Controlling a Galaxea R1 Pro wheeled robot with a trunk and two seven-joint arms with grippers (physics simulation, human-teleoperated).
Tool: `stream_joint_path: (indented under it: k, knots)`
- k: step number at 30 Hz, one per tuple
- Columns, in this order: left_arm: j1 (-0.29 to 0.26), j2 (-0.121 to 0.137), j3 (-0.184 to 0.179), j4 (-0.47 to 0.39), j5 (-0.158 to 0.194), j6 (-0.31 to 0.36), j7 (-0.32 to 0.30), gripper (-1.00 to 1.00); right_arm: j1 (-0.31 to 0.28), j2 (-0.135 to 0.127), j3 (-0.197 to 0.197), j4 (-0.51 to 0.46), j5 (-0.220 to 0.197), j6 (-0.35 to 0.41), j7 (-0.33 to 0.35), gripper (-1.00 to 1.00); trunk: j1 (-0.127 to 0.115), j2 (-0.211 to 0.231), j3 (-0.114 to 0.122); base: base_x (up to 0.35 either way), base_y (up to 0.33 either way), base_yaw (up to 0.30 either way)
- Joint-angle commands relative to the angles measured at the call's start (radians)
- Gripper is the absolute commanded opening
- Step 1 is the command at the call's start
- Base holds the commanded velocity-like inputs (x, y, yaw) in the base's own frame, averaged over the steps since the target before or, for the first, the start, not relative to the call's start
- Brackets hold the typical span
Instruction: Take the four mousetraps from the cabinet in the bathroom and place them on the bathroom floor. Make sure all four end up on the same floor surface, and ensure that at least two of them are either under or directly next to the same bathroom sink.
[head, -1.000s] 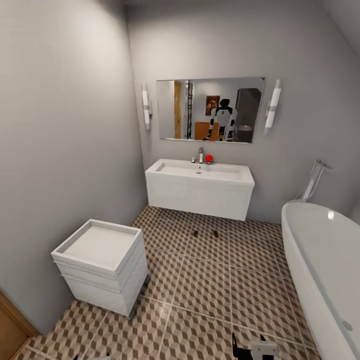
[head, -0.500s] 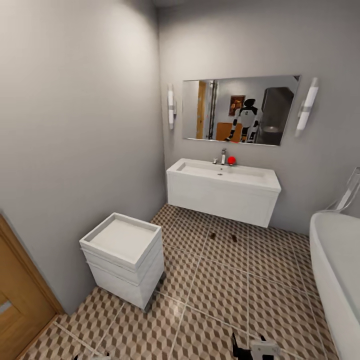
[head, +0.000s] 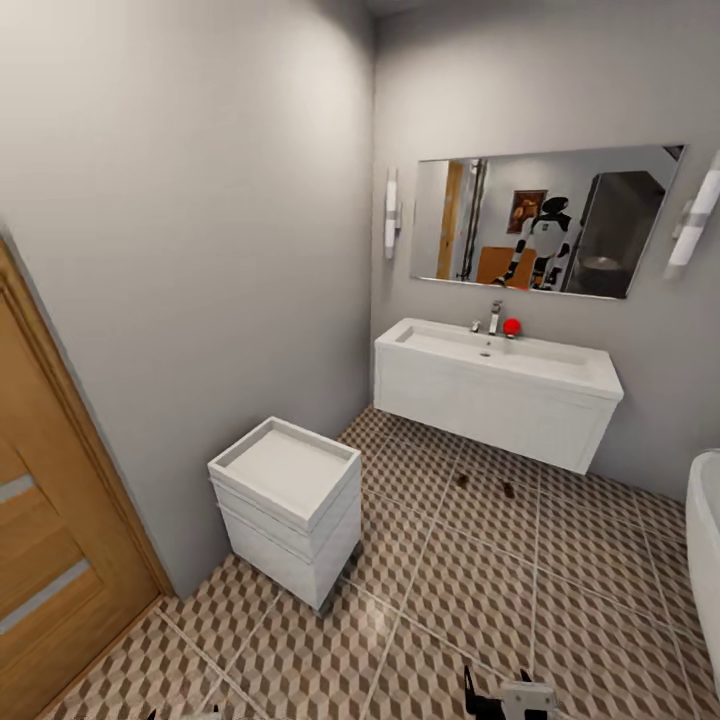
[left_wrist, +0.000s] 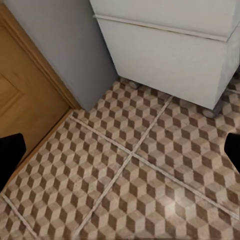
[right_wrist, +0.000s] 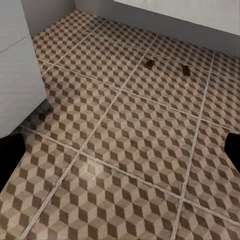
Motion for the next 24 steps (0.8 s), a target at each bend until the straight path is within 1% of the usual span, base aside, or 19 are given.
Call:
stream_joint_path:
  k: [1,24]
  knots:
    - [-0.002,-0.001,-0.008,0.003,0.003,-0.003,0.004,1.0,-0.001,0.0,0.009,0.001,-0.008,-0.003,-0.003,1.0,0.0,-0.002,-0.002,0.0,0.0,0.286]
    - [-0.002,-0.001,-0.008,0.003,0.003,-0.003,0.004,1.0,-0.001,0.001,0.009,0.001,-0.008,-0.003,-0.003,1.0,0.0,-0.002,-0.002,0.0,0.0,0.286]
